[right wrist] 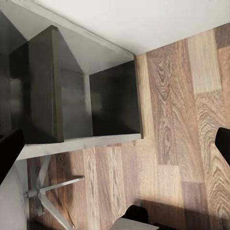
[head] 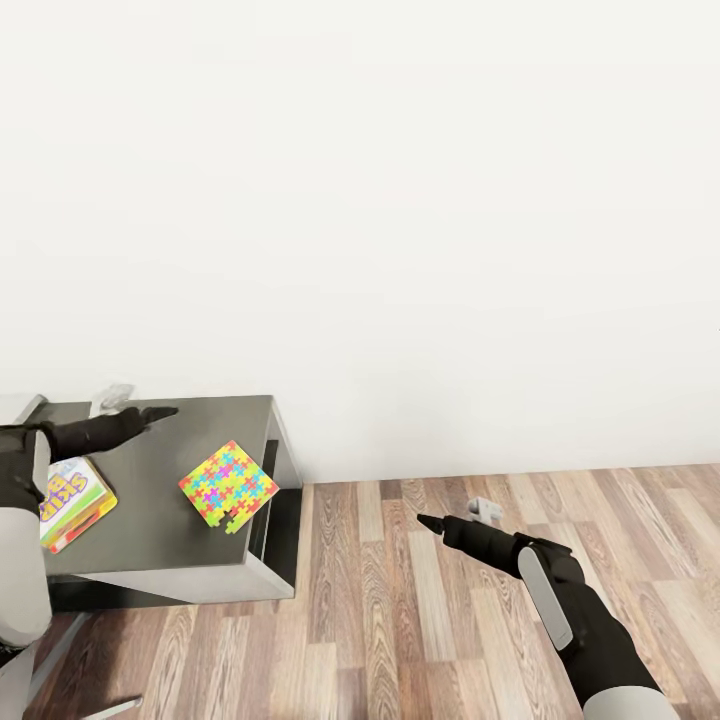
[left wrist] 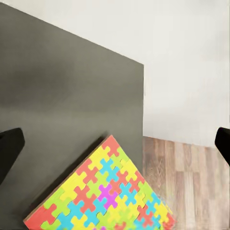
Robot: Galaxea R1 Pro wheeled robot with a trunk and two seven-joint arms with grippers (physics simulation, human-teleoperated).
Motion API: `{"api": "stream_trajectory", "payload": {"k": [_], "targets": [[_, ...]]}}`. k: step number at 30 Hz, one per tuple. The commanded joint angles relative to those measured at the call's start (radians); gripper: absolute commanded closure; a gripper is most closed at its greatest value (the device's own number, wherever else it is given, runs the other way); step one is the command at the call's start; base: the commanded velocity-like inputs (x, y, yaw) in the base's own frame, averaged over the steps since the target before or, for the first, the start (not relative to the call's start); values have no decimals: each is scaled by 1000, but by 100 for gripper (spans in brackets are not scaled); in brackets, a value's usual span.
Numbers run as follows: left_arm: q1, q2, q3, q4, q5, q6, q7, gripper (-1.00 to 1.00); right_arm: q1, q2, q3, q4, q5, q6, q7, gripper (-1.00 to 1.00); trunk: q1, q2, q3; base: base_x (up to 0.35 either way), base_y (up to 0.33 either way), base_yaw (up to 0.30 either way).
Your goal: Put all the toys in the child's room - the three board games (two on the bed and one on the table), the two jigsaw puzzles on the table, and the tennis ball on the table - inside the toy box on the table in the child's room.
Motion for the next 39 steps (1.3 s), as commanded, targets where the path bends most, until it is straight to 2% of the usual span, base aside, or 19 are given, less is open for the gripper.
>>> {"api": "stream_trajectory", "payload": {"k": [1,2,3,4,5,7,8,10,11,14,18,20,21,22,23,25,27,33,39], "targets": [[14,13,7,-25,-12,33,-101,-100,-1,0,-3,-1,-2,6,3,-100,1,-2,-2,0,0,0],[22,20,8,-34,-12,46,-145,-100,-1,0,-4,-1,-2,6,3,-100,1,-2,-2,0,0,0],[41,33,9,-51,-11,65,-232,-100,-1,0,-5,-2,-2,6,3,-100,1,-2,-2,0,0,0],[51,40,9,-60,-11,71,-276,-100,-1,0,-6,-2,-3,6,3,-100,1,-2,-2,0,0,0],[73,51,8,-78,-12,81,-364,-100,-1,0,-7,-2,-3,6,3,-100,1,-2,-2,0,0,0],[99,57,7,-100,-13,86,-453,-100,-1,0,-8,-2,-5,7,3,-100,1,-2,-2,0,0,0],[131,62,6,-127,-15,88,-537,-100,-1,0,-8,-3,-7,7,3,-100,1,-2,-2,0,0,0],[188,64,5,-176,-13,90,-619,-100,-1,0,-10,-3,-11,8,3,-100,1,-2,-2,0,0,0],[208,63,5,-194,-12,91,-635,-100,-1,0,-10,-4,-12,8,4,-100,1,-2,-2,0,0,0],[297,58,8,-260,-9,94,-644,-100,-1,1,-10,-5,-16,9,11,-100,1,-2,-2,0,0,0],[368,51,10,-288,16,96,-644,-100,-1,2,-12,-5,-17,9,37,-100,1,-2,-2,0,0,0],[407,49,10,-295,57,96,-644,-100,-1,2,-12,-5,-17,9,59,-100,1,-2,-2,0,0,0],[434,47,9,-301,94,96,-644,-100,-1,2,-13,-5,-17,8,76,-100,1,-2,-2,0,0,0],[448,47,8,-303,113,96,-644,-100,-1,2,-13,-5,-17,8,85,-100,1,-2,-2,0,0,0],[476,46,7,-308,152,97,-644,-100,-1,2,-13,-6,-17,8,101,-100,1,-2,-2,0,0,0],[506,46,5,-317,202,102,-644,-100,0,3,-13,-6,-17,7,121,-100,1,-2,-1,0,0,-7],[523,45,2,-341,235,116,-644,-100,0,5,-14,-6,-17,7,138,-100,1,-2,1,0,0,-36],[542,42,-8,-385,261,153,-644,-100,1,15,-14,-7,-18,6,167,-100,1,-2,9,0,0,-67],[545,43,-10,-396,266,160,-644,-100,2,21,-10,-6,-27,-13,206,-100,24,-44,0,0,0,-77]]}}
